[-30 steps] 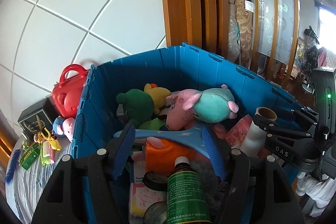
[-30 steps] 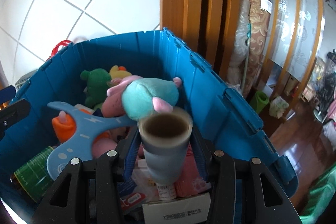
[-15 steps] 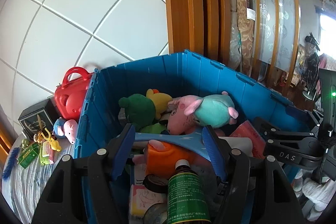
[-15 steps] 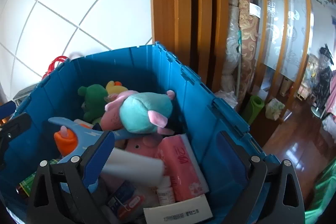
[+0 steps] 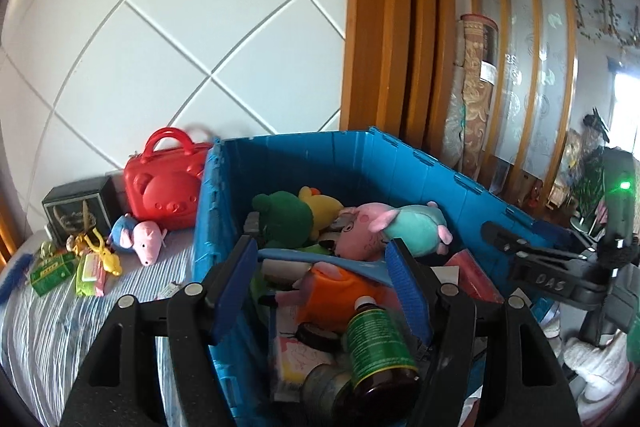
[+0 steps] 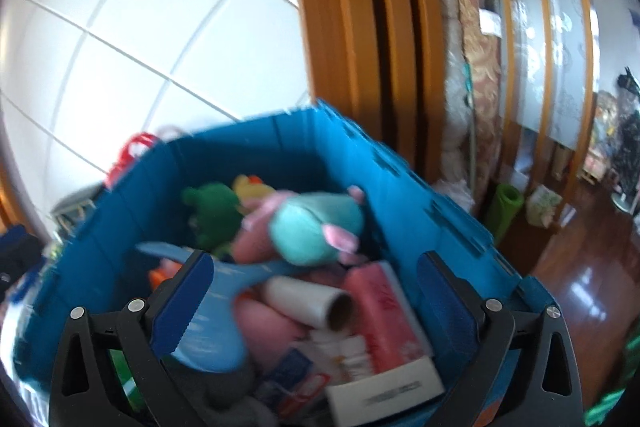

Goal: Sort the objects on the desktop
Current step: 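Move both grippers back from the bin toward the remaining items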

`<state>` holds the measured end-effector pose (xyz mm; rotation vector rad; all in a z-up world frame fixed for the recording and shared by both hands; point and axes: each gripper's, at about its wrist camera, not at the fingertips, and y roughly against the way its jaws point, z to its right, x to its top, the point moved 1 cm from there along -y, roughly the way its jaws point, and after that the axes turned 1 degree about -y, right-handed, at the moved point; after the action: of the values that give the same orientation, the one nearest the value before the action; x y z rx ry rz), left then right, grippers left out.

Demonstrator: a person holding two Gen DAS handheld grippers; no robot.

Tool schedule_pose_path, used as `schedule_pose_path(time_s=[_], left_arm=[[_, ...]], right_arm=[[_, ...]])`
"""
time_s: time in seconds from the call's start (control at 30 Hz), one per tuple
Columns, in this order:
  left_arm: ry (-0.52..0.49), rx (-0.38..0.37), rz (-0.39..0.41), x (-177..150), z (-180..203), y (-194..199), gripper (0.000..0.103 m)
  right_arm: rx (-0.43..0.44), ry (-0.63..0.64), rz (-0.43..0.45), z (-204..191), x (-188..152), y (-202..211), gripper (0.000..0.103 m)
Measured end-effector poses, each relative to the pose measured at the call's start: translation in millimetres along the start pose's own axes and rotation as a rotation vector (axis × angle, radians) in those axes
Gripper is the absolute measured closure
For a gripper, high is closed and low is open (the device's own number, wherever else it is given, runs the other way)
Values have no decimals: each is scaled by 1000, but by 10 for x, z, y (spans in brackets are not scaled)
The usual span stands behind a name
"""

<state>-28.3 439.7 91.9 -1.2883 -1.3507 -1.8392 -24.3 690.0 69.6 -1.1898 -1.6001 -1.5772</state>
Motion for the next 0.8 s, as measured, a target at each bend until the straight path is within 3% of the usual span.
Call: schedule_pose_path(time_s=[0.1, 0.37, 0.8], left_arm=[[1, 59, 16, -23, -179, 90, 37], [77, 95, 19, -139, -882, 289, 37], [156, 160, -47, -441, -2609, 518, 37]], right_arm=[[43, 14, 47, -226, 63, 143, 0], [168, 72, 89, -942, 110, 474, 0], [276, 153, 82, -2658, 5, 652, 0]])
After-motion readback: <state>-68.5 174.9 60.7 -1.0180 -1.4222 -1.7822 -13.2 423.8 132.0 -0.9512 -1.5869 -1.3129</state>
